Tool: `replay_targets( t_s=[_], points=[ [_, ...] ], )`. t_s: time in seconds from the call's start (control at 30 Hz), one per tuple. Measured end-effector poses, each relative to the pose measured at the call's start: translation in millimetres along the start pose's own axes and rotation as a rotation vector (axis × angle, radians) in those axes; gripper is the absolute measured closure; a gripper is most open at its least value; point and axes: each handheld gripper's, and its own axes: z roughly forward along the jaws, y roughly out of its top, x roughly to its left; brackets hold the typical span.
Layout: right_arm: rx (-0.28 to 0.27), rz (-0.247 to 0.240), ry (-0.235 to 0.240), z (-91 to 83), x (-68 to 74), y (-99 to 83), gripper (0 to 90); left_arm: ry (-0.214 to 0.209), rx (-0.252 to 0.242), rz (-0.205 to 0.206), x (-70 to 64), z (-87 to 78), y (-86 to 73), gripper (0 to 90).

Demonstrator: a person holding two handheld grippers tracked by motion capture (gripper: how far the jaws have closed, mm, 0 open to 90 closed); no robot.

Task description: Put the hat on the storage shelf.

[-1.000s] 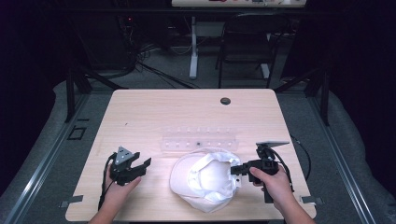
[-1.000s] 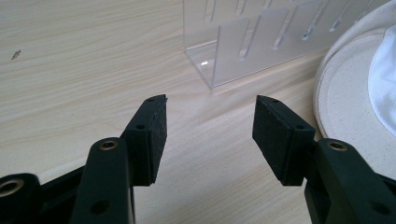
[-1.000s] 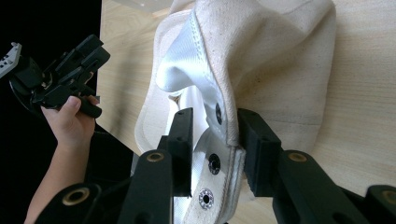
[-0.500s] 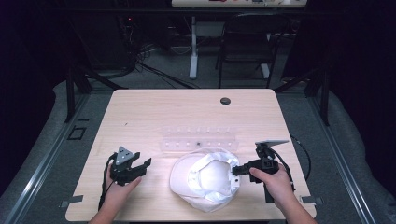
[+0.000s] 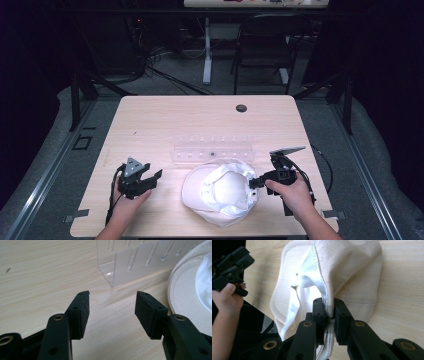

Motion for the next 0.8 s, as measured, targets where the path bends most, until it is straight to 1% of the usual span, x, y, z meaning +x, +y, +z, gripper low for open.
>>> replay_targets(
  t_s=[0.07,0.13,0.17,0.2,0.23,0.27,0.3,0.33,0.37,0.4,0.43,0.47,0.5,0.57,0.63,0.7,0.77,0.8],
  points=[
    [0.008,-0.015,-0.018,-0.5,2.4,0.9,81.3,0.0,0.0,-0.001,0.2,0.0,0.0,45.8],
    [0.003,-0.01,-0.041,0.2,6.8,1.0,81.4,0.0,0.0,-0.002,0.3,-0.1,0.0,45.9],
    [0.02,-0.027,-0.049,-0.5,7.3,1.9,81.5,0.0,0.0,-0.001,0.3,-0.2,0.0,45.9],
    [0.018,-0.024,-0.064,0.1,9.6,2.1,81.5,0.0,-0.001,-0.004,0.1,-0.3,0.0,45.9],
    [0.022,-0.022,-0.069,0.7,11.5,2.4,81.5,0.0,-0.001,-0.003,0.1,-0.3,0.1,45.9],
    [0.033,-0.034,-0.081,0.5,12.6,3.2,81.6,0.0,-0.001,-0.002,0.0,-0.4,0.1,45.9],
    [0.033,-0.041,-0.088,0.9,13.8,3.6,81.6,0.0,-0.001,-0.002,0.0,-0.5,0.1,45.8],
    [0.034,-0.038,-0.099,1.1,16.4,4.0,81.6,0.0,-0.002,-0.003,-0.1,-0.6,0.1,45.9],
    [0.046,-0.062,-0.117,0.4,17.5,5.1,81.6,0.0,-0.002,-0.003,-0.1,-0.7,0.1,45.9],
    [0.053,-0.063,-0.124,-0.1,19.2,5.7,81.6,-0.001,-0.002,-0.003,-0.1,-0.8,0.1,45.8],
    [0.045,-0.062,-0.138,0.0,21.5,6.0,81.6,-0.001,-0.001,-0.003,0.0,-0.7,0.1,45.8],
    [0.037,-0.056,-0.146,0.0,24.0,6.4,81.7,0.0,-0.002,-0.003,-0.1,-0.6,0.1,45.8],
    [0.046,-0.067,-0.152,-1.4,25.5,7.6,81.7,0.001,-0.002,-0.003,-0.1,-0.6,0.1,45.9],
    [0.046,-0.057,-0.157,-2.1,27.4,8.4,81.7,0.0,-0.002,-0.001,-0.1,-0.6,0.2,45.8],
    [0.049,-0.066,-0.177,-4.9,34.4,11.6,81.8,0.001,0.0,0.0,-0.4,-0.6,0.2,45.9],
    [0.043,-0.06,-0.186,-5.5,36.7,12.0,81.7,0.001,-0.001,0.0,-0.5,-0.4,0.1,45.9],
    [0.046,-0.077,-0.196,-9.9,43.3,15.7,81.8,0.002,0.0,0.002,-0.8,-0.5,0.0,46.2],
    [0.046,-0.076,-0.193,-11.4,45.7,17.2,81.8,0.002,0.0,0.008,-0.4,-0.6,0.2,46.3]
  ],
)
